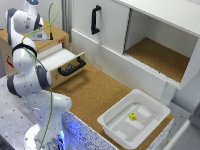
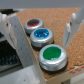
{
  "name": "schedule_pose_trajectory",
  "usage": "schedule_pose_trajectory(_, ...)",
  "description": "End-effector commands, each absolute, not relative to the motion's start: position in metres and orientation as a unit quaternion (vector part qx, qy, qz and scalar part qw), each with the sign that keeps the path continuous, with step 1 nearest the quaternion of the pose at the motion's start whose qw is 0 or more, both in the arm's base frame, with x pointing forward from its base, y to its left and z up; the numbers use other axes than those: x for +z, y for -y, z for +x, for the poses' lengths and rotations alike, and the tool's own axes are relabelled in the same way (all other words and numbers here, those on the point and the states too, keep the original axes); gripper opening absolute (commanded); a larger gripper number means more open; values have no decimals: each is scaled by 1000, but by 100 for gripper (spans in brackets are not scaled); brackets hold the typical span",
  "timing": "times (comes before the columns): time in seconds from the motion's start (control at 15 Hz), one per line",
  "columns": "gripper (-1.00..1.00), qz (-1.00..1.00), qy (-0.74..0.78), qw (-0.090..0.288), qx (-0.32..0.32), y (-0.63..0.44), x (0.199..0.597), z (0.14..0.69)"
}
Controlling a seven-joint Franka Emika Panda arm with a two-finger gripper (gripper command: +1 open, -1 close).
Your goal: Toggle the green light switch to turn on the green light
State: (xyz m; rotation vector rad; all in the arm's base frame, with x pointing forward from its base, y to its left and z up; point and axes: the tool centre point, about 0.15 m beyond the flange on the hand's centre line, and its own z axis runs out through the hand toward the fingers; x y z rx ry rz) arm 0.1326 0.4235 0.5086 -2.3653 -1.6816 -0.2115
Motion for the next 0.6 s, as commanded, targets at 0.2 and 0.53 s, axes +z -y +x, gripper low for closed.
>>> schedule_pose_trajectory(0.2,-100,-802,598,7,-9,-441,478,139)
schedule_pose_trajectory(0.53,-100,-820,572,17,-11,-446,468,163)
